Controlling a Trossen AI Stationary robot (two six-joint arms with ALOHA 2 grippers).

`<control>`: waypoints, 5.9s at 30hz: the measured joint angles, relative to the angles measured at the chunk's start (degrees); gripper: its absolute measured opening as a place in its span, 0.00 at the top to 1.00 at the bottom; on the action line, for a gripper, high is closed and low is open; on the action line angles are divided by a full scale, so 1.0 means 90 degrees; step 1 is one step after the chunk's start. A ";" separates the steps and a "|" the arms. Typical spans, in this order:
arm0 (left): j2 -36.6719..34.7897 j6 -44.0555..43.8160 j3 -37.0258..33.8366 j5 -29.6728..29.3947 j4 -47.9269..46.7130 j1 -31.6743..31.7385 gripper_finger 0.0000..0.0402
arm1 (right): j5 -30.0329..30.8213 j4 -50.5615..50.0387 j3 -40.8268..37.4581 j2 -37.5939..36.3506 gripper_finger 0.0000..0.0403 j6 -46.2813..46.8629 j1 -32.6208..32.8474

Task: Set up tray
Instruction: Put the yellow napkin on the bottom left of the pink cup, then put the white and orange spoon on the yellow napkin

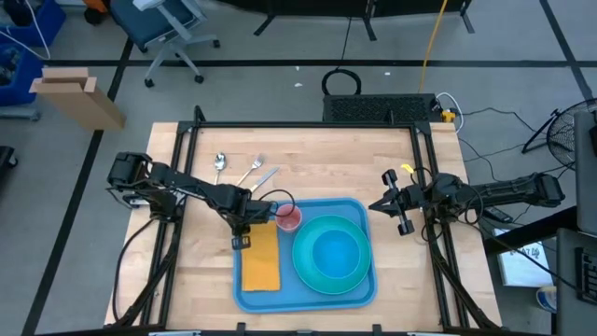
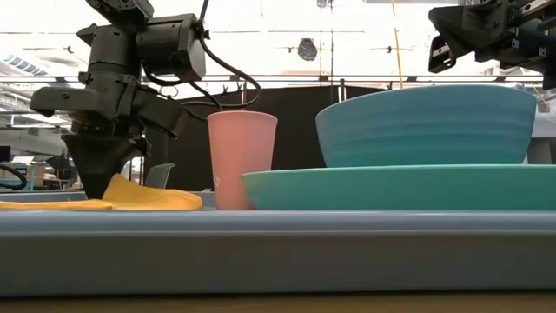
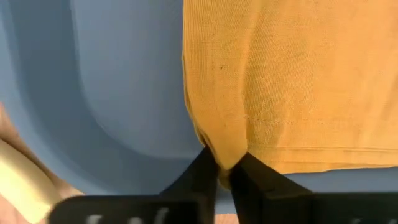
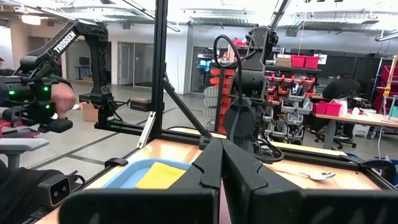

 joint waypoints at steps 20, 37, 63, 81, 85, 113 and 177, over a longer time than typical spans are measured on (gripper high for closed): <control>-0.0646 0.0158 0.0133 -0.0166 -0.0609 0.0012 0.31 | 0.0000 0.0041 0.0000 0.0002 1.00 0.0017 0.0002; -0.4308 0.0900 -0.1406 -0.2170 0.2688 -0.0204 0.91 | 0.0000 -0.0070 0.0000 0.0005 1.00 -0.0297 0.0002; -0.6335 0.0759 -0.4352 -0.2375 0.5014 0.2043 0.99 | 0.1383 -0.0950 -0.0002 -0.0005 1.00 -0.1551 -0.0379; -0.6309 -0.2235 -0.2745 -0.4794 0.0799 0.2087 0.82 | 0.1325 -0.1168 0.0000 -0.0002 1.00 -0.0786 -0.0931; -0.6072 -0.3086 -0.2302 -0.4791 -0.0180 0.2255 0.73 | 0.1314 -0.1140 0.0000 -0.0002 1.00 -0.0805 -0.0931; -0.2528 -0.2900 -0.2266 -0.2305 0.0512 0.3983 0.49 | 0.1336 -0.1587 -0.0002 -0.0002 1.00 -0.1221 -0.0928; -0.0840 -1.0004 0.0513 -0.3876 0.1060 -0.2797 0.98 | 0.0313 -0.1906 -0.0002 -0.0005 1.00 -0.1557 -0.0926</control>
